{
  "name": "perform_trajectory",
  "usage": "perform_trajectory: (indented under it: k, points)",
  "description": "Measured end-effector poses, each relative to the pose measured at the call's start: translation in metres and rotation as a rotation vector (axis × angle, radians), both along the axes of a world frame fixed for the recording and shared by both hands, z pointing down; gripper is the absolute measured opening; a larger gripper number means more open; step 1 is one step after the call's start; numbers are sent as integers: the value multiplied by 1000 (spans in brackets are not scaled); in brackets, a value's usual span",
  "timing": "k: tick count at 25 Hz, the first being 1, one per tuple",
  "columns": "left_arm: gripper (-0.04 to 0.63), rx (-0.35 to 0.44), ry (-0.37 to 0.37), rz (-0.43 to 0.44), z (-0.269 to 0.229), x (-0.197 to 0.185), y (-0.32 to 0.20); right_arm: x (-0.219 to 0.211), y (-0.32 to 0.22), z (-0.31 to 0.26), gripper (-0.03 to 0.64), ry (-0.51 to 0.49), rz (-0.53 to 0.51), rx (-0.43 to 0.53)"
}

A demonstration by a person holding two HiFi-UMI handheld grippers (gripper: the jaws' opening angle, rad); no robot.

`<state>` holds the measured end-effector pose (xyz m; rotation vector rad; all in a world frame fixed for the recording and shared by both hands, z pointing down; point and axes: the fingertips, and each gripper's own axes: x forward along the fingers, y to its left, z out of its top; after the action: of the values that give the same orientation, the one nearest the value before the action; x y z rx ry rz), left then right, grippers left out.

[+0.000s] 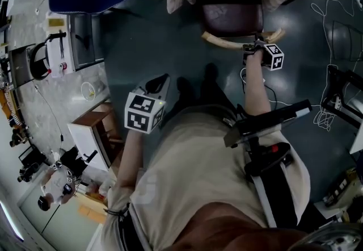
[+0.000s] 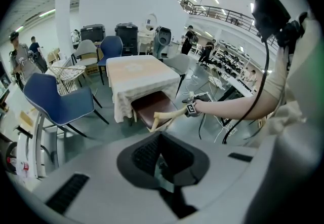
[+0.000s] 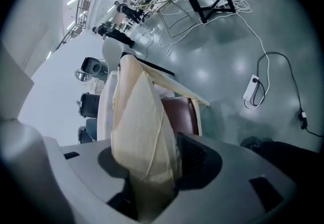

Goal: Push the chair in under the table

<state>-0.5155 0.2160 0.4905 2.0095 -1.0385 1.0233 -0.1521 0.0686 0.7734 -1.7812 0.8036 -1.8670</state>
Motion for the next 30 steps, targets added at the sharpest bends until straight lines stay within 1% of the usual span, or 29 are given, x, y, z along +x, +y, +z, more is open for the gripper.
perform_trajectory:
  k: [4, 6, 11, 14, 22, 26, 30]
  points:
    - [6, -8, -3, -12, 2, -7, 0, 2, 0, 0, 216, 5, 7, 4]
    - [6, -14, -3, -10, 4, -9, 1, 0, -2, 0, 206, 4, -5, 12]
    - [6, -7, 5, 30, 5, 2, -2, 0, -1, 1, 207, 3, -14, 24]
    - [6, -4, 3, 40, 4, 3, -4, 0, -3, 1, 207, -1, -10, 28]
    - [6, -10, 1, 43, 4, 4, 0, 1, -1, 1, 209, 4, 13, -3]
    - [6, -19, 1, 31, 3, -2, 4, 1, 7, 3, 209, 11, 20, -25]
    - [6, 10, 15, 29, -2, -2, -5, 2, -4, 5, 209, 1, -17, -7]
